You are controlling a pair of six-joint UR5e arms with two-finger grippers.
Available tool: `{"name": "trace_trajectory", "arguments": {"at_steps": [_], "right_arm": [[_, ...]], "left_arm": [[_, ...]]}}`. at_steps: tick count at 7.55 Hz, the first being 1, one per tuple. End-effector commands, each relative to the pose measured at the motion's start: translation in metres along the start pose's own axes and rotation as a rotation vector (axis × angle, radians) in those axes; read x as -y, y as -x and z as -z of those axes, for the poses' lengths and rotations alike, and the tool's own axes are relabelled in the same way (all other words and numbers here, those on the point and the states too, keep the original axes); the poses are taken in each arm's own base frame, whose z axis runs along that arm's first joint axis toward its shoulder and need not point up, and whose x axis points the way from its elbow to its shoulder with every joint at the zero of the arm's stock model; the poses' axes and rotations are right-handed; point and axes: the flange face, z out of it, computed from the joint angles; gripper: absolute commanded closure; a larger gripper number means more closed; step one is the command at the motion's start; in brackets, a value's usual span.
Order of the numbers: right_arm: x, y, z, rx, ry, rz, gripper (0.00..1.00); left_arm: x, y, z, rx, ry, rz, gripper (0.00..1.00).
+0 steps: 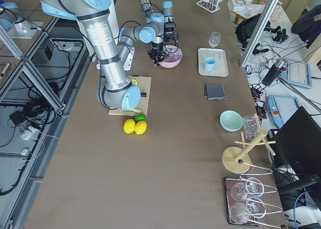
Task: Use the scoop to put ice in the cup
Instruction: 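Drag the scoop through the ice to fill it with the right gripper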
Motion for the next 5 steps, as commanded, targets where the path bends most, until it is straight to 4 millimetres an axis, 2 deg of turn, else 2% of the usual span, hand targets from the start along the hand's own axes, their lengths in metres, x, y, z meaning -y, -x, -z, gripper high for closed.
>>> {"name": "trace_trajectory", "arguments": {"at_steps": [1,3,5], "right_arm": [[-0.014,0.007,0.029,-0.004,-0.063,0.016,1.00],[-0.016,0.003,0.043,-0.009,-0.111,-0.024,1.00],[-0.019,-0.018,0.056,-0.022,-0.133,-0.097,1.00]], "left_arm": [[0.000,0.000,0.000,0.002,0.000,0.000,0.02],[0.000,0.001,0.000,0.003,0.000,0.000,0.02],[0.000,0.001,0.000,0.003,0.000,0.000,0.02]]}}
